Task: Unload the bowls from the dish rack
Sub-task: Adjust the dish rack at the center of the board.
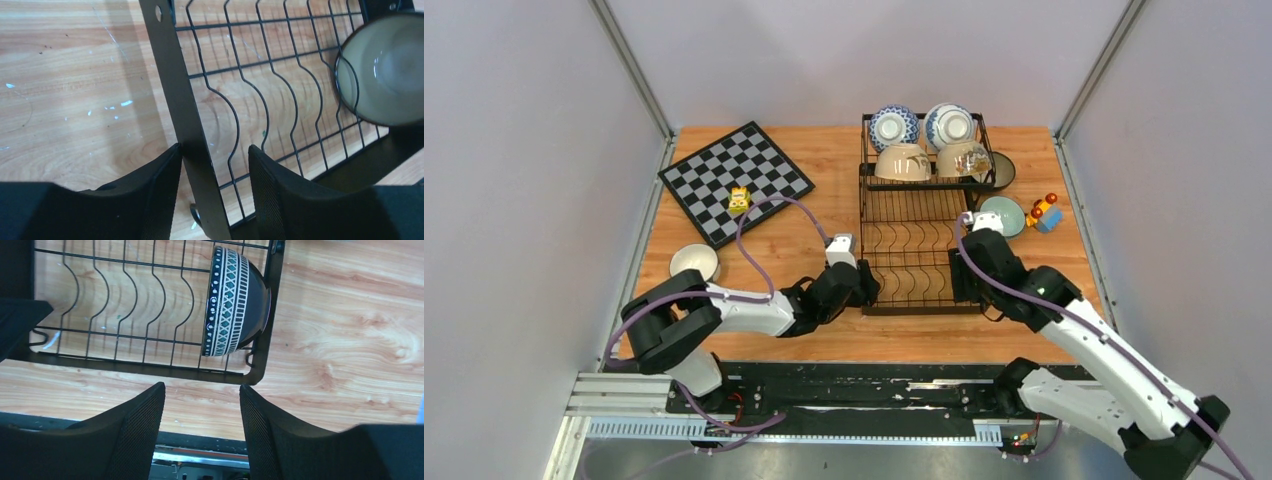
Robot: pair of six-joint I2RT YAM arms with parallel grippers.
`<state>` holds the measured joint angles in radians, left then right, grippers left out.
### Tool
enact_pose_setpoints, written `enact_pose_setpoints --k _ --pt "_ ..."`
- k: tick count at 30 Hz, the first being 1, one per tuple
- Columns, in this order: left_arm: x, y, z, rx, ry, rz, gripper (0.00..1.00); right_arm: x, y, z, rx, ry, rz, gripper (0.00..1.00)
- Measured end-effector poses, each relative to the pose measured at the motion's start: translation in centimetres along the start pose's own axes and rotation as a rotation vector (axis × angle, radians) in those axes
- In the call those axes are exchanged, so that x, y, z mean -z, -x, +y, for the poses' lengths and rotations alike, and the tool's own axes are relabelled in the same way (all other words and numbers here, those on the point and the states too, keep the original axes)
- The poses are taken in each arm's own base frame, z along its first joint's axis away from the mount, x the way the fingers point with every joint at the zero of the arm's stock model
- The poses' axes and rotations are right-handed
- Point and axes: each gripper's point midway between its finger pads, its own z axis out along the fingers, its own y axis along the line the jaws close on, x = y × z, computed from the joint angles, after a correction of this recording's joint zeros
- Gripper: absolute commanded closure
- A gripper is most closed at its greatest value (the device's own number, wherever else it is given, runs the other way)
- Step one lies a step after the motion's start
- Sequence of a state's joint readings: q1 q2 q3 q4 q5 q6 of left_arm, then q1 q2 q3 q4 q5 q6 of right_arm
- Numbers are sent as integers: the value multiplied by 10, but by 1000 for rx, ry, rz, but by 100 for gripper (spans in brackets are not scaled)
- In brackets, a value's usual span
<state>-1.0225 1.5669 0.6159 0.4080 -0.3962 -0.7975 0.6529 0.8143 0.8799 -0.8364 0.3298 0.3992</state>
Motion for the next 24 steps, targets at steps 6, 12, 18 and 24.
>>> enact_pose_setpoints --k 6,12,18,24 --pt "14 -2 -8 -3 -49 18 26 -3 2 -4 34 -83 14 37" --pt "43 47 -6 -11 -44 -89 19 17 14 -9 -51 -46 -102 37" --pt "42 109 35 -25 86 -220 19 25 12 -11 -113 8 -190 38" --pt "25 163 38 -144 88 -345 22 16 -4 -4 -166 70 -214 39"
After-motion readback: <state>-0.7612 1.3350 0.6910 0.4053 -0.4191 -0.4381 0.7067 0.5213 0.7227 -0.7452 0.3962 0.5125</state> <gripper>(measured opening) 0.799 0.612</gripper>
